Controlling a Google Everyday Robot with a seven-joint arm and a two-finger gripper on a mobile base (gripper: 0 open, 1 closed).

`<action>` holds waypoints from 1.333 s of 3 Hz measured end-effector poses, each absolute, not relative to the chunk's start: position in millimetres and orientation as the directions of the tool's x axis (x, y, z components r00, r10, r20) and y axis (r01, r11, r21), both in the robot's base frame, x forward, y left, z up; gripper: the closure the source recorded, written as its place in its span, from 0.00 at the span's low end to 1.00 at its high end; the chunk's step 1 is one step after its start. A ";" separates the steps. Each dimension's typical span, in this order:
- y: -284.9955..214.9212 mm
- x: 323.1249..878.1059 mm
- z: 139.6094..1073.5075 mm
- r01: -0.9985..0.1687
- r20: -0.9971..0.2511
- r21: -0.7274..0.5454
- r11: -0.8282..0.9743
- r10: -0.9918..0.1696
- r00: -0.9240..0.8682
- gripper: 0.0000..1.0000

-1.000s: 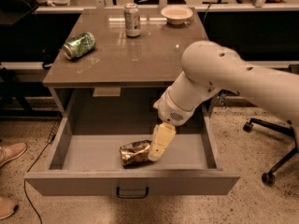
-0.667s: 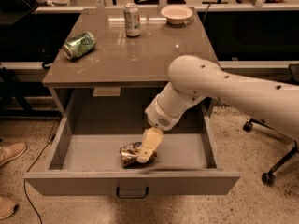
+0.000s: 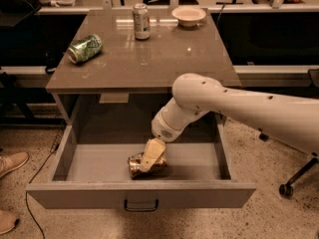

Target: Pick orange can from top drawer and place on counter

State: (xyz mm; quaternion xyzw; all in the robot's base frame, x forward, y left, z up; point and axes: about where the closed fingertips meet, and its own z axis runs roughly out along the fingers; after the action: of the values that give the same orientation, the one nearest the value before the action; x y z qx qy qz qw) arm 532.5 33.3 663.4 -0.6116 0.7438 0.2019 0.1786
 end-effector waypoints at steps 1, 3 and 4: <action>32.7 536.5 641.4 -0.977 -0.514 0.092 0.190 -0.832 -0.210 0.00; 35.7 529.1 603.5 -0.978 -0.525 0.101 0.185 -0.825 -0.210 0.25; 32.4 525.1 602.2 -0.977 -0.541 0.100 0.188 -0.814 -0.212 0.49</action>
Offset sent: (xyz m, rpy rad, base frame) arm 0.0001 -0.0010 -0.0692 0.0048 0.0368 -0.0366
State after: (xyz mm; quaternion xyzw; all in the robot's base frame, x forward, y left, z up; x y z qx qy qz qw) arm 525.1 32.4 602.2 -0.5989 0.7475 0.2172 0.1879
